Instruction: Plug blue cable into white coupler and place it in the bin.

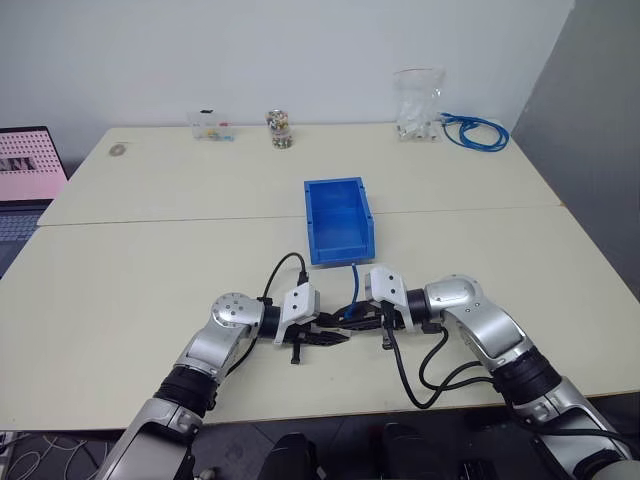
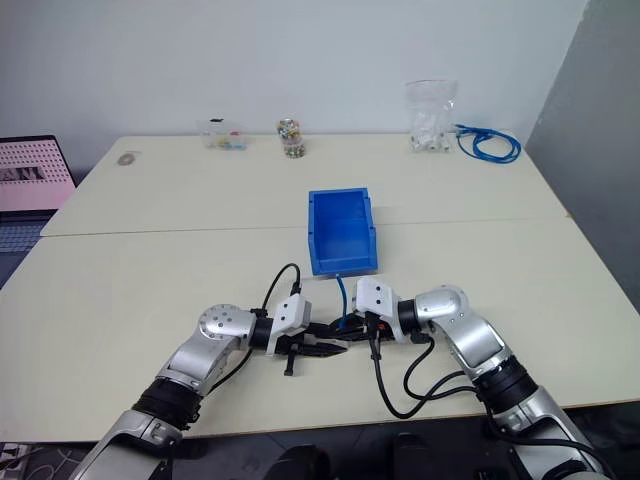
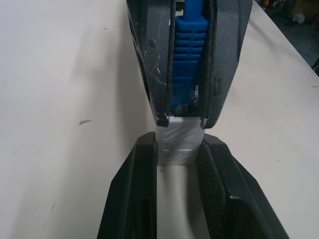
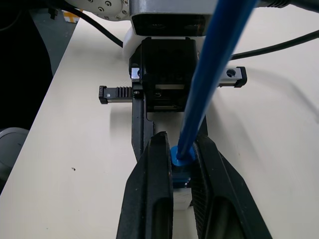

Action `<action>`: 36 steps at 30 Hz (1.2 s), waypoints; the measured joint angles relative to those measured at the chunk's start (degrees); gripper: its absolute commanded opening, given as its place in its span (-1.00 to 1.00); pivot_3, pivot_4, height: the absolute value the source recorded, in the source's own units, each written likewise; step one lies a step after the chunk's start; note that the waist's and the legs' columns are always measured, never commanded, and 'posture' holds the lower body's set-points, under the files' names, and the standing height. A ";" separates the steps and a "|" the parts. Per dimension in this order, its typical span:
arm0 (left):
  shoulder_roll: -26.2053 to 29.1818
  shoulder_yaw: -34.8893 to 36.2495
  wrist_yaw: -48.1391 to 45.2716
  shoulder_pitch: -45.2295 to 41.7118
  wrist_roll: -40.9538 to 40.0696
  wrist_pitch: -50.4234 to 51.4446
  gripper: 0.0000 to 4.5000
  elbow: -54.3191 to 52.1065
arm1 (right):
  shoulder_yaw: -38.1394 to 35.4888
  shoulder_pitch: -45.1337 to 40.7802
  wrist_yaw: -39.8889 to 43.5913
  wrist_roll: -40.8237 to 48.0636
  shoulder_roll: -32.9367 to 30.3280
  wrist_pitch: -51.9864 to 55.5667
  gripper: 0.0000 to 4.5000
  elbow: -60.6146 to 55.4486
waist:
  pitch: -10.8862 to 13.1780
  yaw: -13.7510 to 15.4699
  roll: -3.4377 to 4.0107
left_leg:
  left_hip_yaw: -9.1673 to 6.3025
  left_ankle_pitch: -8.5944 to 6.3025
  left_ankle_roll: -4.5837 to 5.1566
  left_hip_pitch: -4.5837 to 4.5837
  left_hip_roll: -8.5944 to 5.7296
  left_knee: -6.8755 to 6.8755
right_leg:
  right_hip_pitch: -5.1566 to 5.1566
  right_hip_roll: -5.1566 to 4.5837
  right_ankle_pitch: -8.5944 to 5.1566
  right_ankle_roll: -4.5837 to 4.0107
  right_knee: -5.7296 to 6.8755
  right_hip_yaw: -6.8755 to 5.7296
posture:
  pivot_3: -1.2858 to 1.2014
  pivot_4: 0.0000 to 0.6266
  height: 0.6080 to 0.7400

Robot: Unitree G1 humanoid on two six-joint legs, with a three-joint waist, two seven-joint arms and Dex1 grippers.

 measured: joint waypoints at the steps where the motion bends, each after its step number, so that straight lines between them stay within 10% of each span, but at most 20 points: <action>1: -0.07 0.01 0.33 0.00 0.20 0.04 -0.34 0.05 | -0.17 0.25 -0.26 0.00 0.08 0.12 -0.91 -0.05 | 0.00 0.00 0.00 | 0.02 0.00 0.00 0.17 -0.01 -0.09 | 0.13 -0.01 -0.04 0.00 -0.02 0.02 | 0.03 -0.52 1.00; 14: 1.78 11.50 17.12 12.07 -8.12 19.78 0.92 -32.60 | -23.24 -5.32 -21.86 15.81 8.48 36.02 -0.91 -8.76 | 0.74 -0.17 0.12 | -0.13 0.00 -0.02 -0.09 -0.01 -0.15 | -0.15 -0.14 -0.08 -0.04 0.04 0.15 | 0.03 -0.52 1.00; 23: -6.82 21.96 41.38 18.44 -7.12 25.92 0.98 -42.23 | -36.22 -32.77 -42.04 15.12 17.64 35.48 -0.91 25.24 | 0.74 0.43 0.08 | 0.00 0.03 -0.06 -0.12 -0.08 -0.67 | -0.32 -0.17 0.05 -0.46 -0.03 0.15 | 0.03 -0.52 1.00; 36: -10.27 19.88 51.31 21.73 -6.39 29.21 1.00 -47.59 | -34.87 -43.89 -39.83 8.16 17.34 20.56 0.50 52.77 | 0.73 0.24 0.08 | 0.11 0.06 -0.06 -0.98 -0.09 -0.53 | -1.21 -0.19 0.11 -0.49 0.12 0.14 | 0.03 -0.52 1.00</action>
